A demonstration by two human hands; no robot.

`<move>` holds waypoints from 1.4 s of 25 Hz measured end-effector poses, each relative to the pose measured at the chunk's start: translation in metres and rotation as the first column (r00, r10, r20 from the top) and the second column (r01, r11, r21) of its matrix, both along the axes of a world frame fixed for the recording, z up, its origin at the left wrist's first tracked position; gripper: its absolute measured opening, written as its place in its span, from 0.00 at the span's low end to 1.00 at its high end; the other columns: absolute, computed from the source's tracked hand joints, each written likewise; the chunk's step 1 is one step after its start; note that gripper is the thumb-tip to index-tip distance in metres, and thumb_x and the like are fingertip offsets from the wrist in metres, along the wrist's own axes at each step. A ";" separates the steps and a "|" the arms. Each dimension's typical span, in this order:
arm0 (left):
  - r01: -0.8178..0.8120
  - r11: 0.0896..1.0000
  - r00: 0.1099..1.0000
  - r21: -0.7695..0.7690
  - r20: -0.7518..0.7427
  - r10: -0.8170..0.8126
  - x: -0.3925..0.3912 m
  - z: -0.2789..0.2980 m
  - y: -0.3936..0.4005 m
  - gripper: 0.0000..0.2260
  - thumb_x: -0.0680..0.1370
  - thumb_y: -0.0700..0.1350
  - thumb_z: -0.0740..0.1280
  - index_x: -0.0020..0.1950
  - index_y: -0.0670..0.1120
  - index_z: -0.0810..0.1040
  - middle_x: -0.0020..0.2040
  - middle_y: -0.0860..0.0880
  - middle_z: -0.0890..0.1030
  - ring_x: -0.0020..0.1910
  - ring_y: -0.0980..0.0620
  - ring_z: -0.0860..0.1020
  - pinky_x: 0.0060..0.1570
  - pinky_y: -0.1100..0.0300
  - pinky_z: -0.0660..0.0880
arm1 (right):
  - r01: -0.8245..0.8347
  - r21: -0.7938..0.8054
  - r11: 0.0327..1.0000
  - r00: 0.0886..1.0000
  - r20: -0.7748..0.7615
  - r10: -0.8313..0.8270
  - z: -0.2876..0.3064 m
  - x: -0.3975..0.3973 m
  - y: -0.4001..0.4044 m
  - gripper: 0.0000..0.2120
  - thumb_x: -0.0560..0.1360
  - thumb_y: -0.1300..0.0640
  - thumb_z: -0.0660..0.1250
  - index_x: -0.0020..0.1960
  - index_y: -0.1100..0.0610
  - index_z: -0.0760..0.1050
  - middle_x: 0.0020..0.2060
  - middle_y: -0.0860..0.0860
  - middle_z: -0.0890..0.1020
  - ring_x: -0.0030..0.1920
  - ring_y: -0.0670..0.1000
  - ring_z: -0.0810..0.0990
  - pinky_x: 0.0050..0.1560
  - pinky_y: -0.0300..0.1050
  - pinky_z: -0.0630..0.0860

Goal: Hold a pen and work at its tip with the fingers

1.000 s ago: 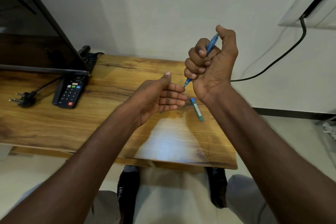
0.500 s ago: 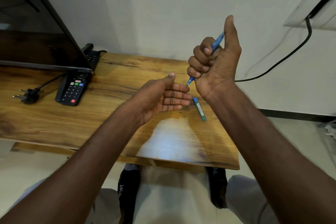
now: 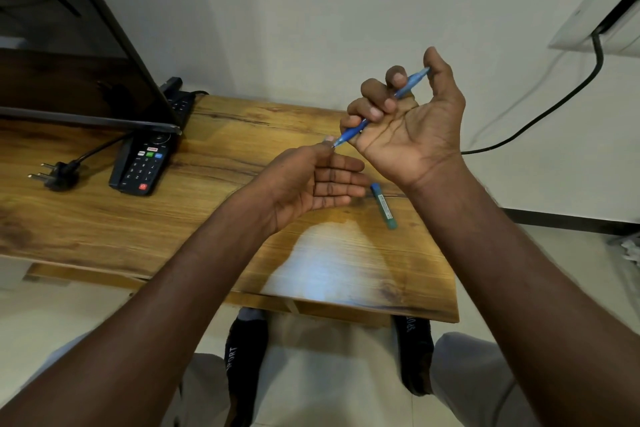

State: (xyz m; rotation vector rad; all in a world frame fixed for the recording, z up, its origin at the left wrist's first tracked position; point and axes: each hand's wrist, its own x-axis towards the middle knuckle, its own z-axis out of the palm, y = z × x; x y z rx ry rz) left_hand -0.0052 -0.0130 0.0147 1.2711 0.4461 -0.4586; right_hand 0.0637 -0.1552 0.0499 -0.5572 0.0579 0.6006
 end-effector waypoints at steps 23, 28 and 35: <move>-0.028 1.000 0.998 -0.014 -0.055 0.027 -0.001 -0.001 -0.001 0.24 0.88 0.56 0.54 0.59 0.39 0.83 0.55 0.39 0.88 0.52 0.46 0.88 0.60 0.52 0.81 | 0.082 -0.320 0.944 0.975 0.224 -0.009 0.017 0.000 0.001 0.27 0.83 0.40 0.56 0.30 0.53 0.60 0.27 0.49 0.58 0.31 0.50 0.55 0.36 0.47 0.58; -0.051 0.999 0.997 -0.015 -0.056 0.050 -0.001 -0.002 -0.001 0.24 0.88 0.56 0.54 0.60 0.40 0.83 0.55 0.40 0.88 0.53 0.46 0.88 0.58 0.53 0.81 | 0.092 -0.300 0.949 0.982 0.187 -0.036 0.015 0.001 -0.002 0.27 0.83 0.39 0.56 0.30 0.52 0.61 0.27 0.48 0.59 0.30 0.49 0.56 0.35 0.46 0.59; -0.060 0.998 0.997 -0.033 -0.046 0.059 0.000 0.000 0.000 0.23 0.88 0.55 0.55 0.61 0.40 0.83 0.55 0.39 0.88 0.51 0.46 0.88 0.52 0.55 0.83 | 0.092 -0.214 0.973 0.984 0.170 -0.055 0.013 0.002 -0.004 0.25 0.82 0.39 0.56 0.32 0.53 0.62 0.28 0.48 0.60 0.31 0.49 0.56 0.36 0.46 0.60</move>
